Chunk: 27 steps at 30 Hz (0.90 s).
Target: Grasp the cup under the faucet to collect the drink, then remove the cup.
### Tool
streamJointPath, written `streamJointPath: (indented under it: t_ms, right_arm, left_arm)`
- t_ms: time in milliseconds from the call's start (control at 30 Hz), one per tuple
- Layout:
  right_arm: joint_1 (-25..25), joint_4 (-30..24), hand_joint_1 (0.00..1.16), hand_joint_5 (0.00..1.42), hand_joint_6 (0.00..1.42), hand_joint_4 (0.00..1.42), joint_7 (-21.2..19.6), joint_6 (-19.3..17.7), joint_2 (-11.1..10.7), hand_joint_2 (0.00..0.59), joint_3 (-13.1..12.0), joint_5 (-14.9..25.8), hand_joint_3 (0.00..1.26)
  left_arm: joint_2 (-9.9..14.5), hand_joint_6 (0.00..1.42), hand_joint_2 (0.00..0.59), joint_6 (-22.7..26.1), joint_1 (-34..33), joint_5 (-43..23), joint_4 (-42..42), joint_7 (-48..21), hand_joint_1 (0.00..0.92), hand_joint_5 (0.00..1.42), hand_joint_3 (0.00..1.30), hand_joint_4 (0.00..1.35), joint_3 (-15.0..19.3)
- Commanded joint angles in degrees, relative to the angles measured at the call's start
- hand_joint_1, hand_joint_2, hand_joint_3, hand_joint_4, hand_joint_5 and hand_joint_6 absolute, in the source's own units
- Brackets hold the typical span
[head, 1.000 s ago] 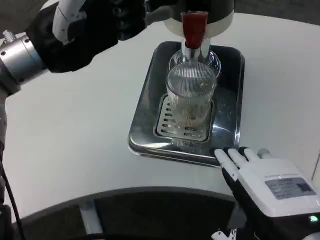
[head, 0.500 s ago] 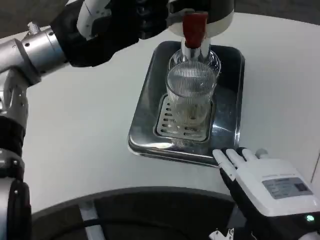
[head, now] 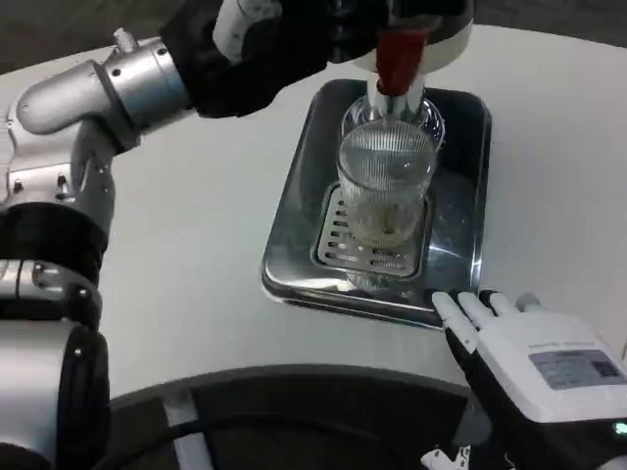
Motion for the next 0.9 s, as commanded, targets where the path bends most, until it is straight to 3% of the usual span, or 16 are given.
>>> streamJointPath:
  t_ms: [33,533,900]
  right_arm:
    - [0.83,-0.51,0.61,0.0,0.0,0.0,-0.2,0.23,0.11,0.298,-0.23,0.69,0.0]
    - [0.47,-0.26,0.61,0.0,0.0,0.0,-0.09,0.3,0.19,0.298,-0.22,0.85,0.0]
    - [1.13,-0.62,0.61,0.0,0.0,0.0,-0.16,0.37,0.42,0.298,-0.11,0.77,0.0]
  left_arm:
    - [-1.15,0.03,0.065,-1.1,-1.12,0.52,-1.46,-0.98,0.0,0.12,0.06,0.0,-0.11]
    - [-1.08,0.04,0.067,-0.99,-0.96,0.23,-2.36,-1.18,0.0,0.14,0.06,0.0,0.11]
    - [-3.2,0.04,0.067,-5.15,0.36,1.13,-4.82,-4.95,0.0,0.14,0.07,0.01,-2.51]
